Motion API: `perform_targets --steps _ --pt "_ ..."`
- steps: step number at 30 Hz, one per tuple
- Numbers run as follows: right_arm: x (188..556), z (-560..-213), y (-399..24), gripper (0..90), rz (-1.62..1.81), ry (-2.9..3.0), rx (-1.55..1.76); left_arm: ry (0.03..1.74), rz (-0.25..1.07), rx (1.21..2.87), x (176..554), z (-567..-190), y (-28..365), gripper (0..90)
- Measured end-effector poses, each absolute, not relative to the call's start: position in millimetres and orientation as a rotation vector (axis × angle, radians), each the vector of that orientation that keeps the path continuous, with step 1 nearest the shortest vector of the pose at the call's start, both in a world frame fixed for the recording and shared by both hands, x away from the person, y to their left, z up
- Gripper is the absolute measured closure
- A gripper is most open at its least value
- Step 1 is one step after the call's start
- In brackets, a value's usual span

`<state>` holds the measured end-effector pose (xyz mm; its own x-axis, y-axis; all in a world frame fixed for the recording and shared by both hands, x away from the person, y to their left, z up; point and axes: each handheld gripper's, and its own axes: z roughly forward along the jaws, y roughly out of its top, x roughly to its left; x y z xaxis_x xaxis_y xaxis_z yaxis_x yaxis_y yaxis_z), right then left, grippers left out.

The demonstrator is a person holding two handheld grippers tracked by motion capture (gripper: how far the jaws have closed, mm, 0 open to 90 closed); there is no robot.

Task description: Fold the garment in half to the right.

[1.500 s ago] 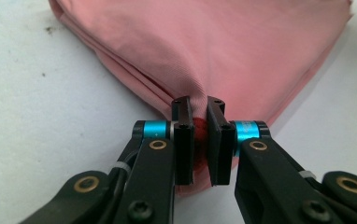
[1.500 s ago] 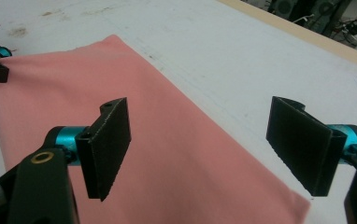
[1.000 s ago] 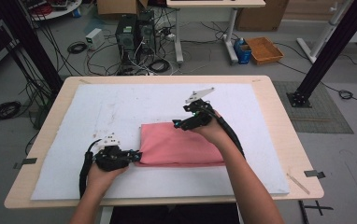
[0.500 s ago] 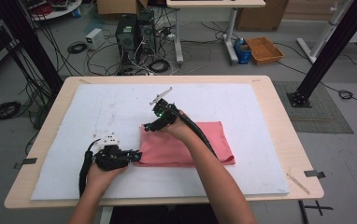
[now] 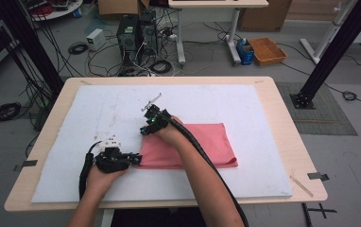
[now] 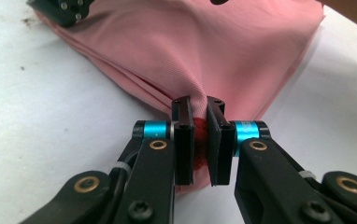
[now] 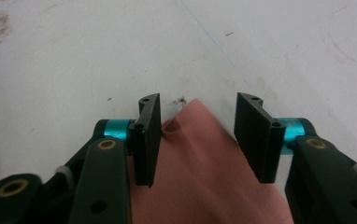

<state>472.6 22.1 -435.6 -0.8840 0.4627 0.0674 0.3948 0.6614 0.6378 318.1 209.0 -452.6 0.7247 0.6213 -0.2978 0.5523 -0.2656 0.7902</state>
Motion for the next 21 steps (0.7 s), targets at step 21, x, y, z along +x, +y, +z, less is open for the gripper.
perform_targets --steps 21 --pt "464.7 -425.1 31.6 86.5 1.111 2.721 0.685 0.938 0.05 1.89 320.5 -448.2 227.0 82.7"
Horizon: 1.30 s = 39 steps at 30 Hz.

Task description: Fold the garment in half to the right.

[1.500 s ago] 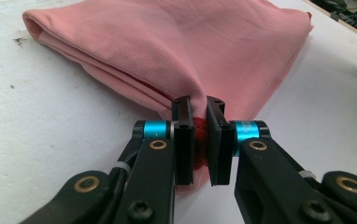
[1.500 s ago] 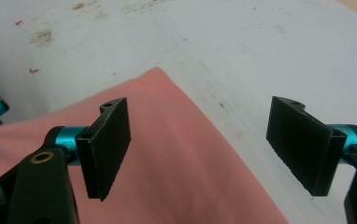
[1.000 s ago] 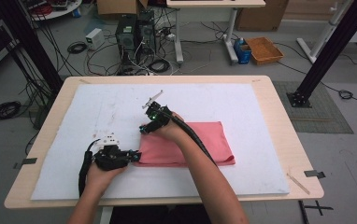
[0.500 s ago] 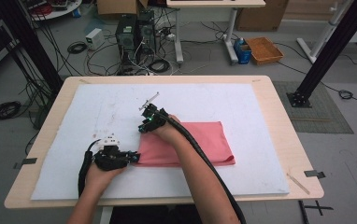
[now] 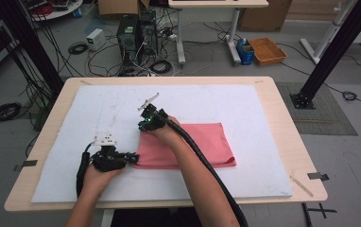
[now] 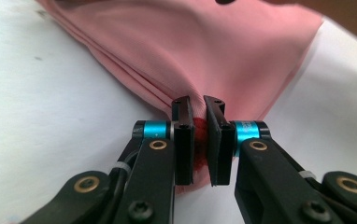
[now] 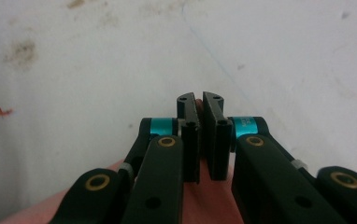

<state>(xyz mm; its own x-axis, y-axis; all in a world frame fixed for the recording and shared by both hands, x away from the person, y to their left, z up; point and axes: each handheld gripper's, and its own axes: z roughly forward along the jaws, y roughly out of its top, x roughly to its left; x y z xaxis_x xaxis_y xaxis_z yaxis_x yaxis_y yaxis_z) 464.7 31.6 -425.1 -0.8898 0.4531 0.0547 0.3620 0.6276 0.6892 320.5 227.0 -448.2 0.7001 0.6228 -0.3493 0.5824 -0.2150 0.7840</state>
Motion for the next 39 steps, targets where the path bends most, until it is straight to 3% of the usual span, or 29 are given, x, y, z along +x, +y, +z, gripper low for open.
perform_targets --steps 5,16,28,39 --pt "463.0 -415.3 30.2 86.6 1.169 2.688 0.648 0.929 0.054 1.841 318.7 -439.8 243.7 82.7" --pt "453.1 -395.5 7.3 86.5 1.221 2.651 0.594 0.827 0.041 1.837 314.8 -421.3 218.6 82.7" --pt "445.9 -380.5 -43.3 86.5 1.272 2.606 0.597 0.725 -0.051 1.835 325.9 -405.4 175.0 82.7" --pt "442.8 -374.2 -95.4 86.4 1.324 2.536 0.675 0.64 -0.088 1.913 340.3 -390.8 112.2 82.7"
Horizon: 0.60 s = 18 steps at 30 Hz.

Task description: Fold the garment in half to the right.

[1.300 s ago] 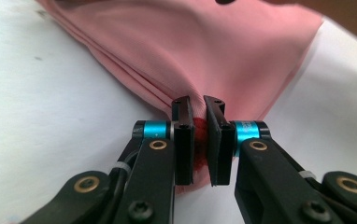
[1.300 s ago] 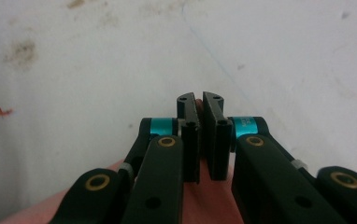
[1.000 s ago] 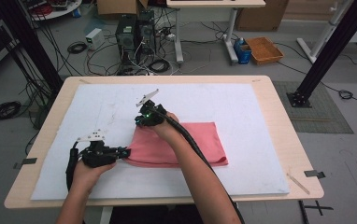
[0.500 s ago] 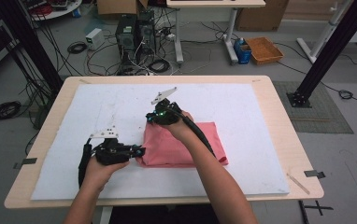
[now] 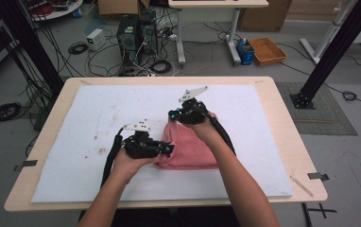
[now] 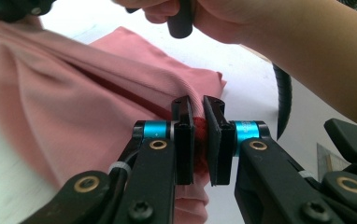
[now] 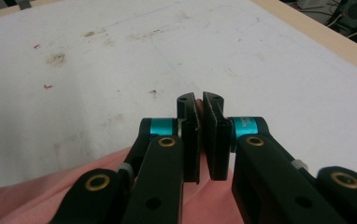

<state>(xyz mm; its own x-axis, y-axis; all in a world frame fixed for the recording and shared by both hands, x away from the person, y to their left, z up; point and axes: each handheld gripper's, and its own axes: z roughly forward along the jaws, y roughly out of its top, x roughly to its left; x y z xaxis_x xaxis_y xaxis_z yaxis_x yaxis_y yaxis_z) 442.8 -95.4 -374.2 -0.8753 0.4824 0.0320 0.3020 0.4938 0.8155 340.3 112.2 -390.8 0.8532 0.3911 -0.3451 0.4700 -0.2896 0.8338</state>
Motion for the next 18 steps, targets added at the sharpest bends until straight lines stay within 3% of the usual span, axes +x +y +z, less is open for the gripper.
perform_targets --steps 18 --pt "436.9 -382.2 -155.7 86.5 1.306 2.475 0.782 0.599 -0.156 1.986 356.8 -400.9 39.1 82.7"
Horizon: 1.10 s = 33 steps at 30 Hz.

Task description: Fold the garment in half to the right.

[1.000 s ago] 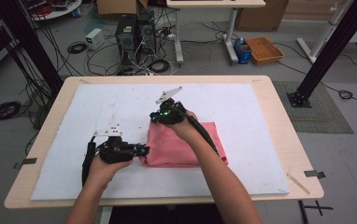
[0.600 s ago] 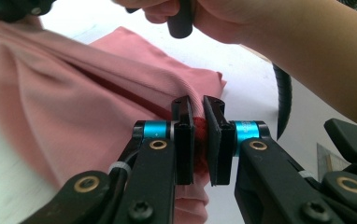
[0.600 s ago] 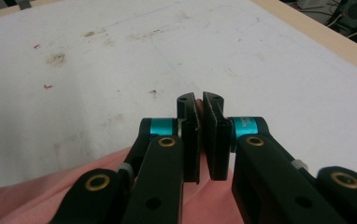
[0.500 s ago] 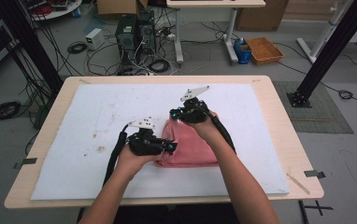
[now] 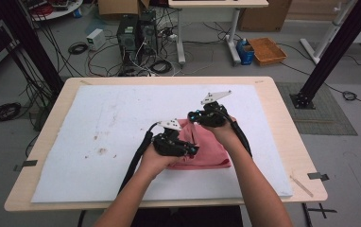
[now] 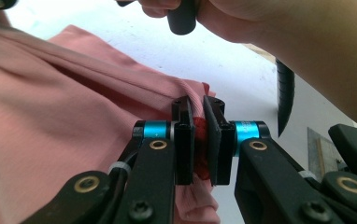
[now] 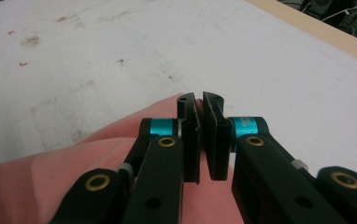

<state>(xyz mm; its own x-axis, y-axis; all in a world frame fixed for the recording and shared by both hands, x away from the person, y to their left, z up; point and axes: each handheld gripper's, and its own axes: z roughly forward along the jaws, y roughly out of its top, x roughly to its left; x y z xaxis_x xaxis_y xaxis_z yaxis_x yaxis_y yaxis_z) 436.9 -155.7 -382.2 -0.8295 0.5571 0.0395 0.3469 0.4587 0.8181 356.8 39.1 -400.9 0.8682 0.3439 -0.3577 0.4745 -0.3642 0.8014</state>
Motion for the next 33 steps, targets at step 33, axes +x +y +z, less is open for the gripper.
perform_targets --steps 33 --pt "429.7 -412.9 -224.3 85.8 1.224 2.397 0.97 0.564 -0.214 2.112 376.2 -420.3 -42.2 82.6"
